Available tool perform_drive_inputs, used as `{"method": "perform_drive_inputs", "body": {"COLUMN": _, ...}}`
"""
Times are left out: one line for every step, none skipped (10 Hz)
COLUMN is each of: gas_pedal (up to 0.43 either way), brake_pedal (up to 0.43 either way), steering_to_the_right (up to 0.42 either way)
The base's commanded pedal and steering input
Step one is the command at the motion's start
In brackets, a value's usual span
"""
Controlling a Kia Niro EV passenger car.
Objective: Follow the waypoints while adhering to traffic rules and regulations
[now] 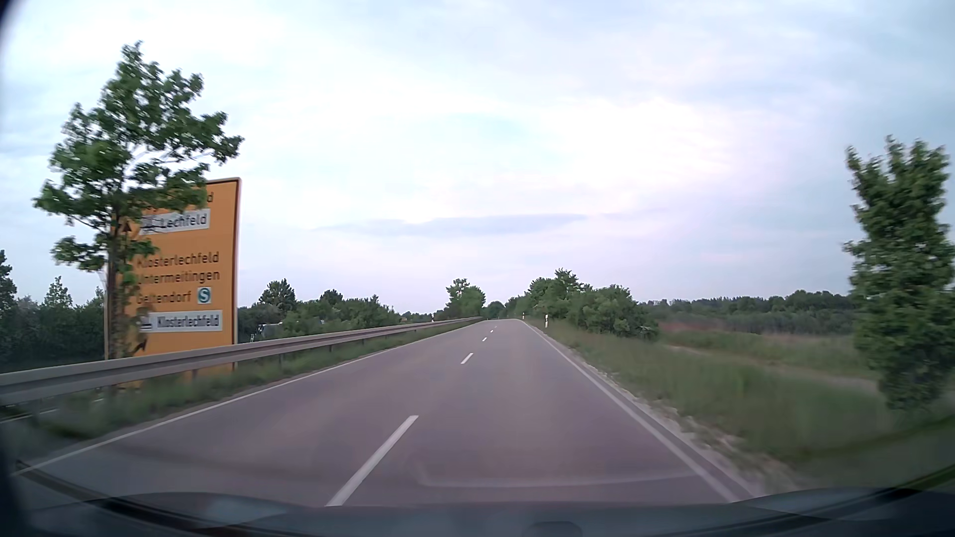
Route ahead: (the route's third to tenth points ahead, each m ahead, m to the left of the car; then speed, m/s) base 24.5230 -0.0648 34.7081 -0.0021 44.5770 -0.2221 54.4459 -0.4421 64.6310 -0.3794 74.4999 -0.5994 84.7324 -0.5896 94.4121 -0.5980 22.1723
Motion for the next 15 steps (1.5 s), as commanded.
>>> {"method": "perform_drive_inputs", "body": {"gas_pedal": 0.260, "brake_pedal": 0.000, "steering_to_the_right": 0.000}}
{"method": "perform_drive_inputs", "body": {"gas_pedal": 0.248, "brake_pedal": 0.000, "steering_to_the_right": 0.000}}
{"method": "perform_drive_inputs", "body": {"gas_pedal": 0.248, "brake_pedal": 0.000, "steering_to_the_right": 0.000}}
{"method": "perform_drive_inputs", "body": {"gas_pedal": 0.248, "brake_pedal": 0.000, "steering_to_the_right": 0.000}}
{"method": "perform_drive_inputs", "body": {"gas_pedal": 0.248, "brake_pedal": 0.000, "steering_to_the_right": 0.000}}
{"method": "perform_drive_inputs", "body": {"gas_pedal": 0.240, "brake_pedal": 0.000, "steering_to_the_right": 0.000}}
{"method": "perform_drive_inputs", "body": {"gas_pedal": 0.240, "brake_pedal": 0.000, "steering_to_the_right": 0.000}}
{"method": "perform_drive_inputs", "body": {"gas_pedal": 0.228, "brake_pedal": 0.000, "steering_to_the_right": 0.000}}
{"method": "perform_drive_inputs", "body": {"gas_pedal": 0.228, "brake_pedal": 0.000, "steering_to_the_right": 0.000}}
{"method": "perform_drive_inputs", "body": {"gas_pedal": 0.220, "brake_pedal": 0.000, "steering_to_the_right": 0.000}}
{"method": "perform_drive_inputs", "body": {"gas_pedal": 0.220, "brake_pedal": 0.000, "steering_to_the_right": 0.000}}
{"method": "perform_drive_inputs", "body": {"gas_pedal": 0.220, "brake_pedal": 0.000, "steering_to_the_right": 0.000}}
{"method": "perform_drive_inputs", "body": {"gas_pedal": 0.220, "brake_pedal": 0.000, "steering_to_the_right": 0.000}}
{"method": "perform_drive_inputs", "body": {"gas_pedal": 0.220, "brake_pedal": 0.000, "steering_to_the_right": 0.000}}
{"method": "perform_drive_inputs", "body": {"gas_pedal": 0.220, "brake_pedal": 0.000, "steering_to_the_right": 0.000}}
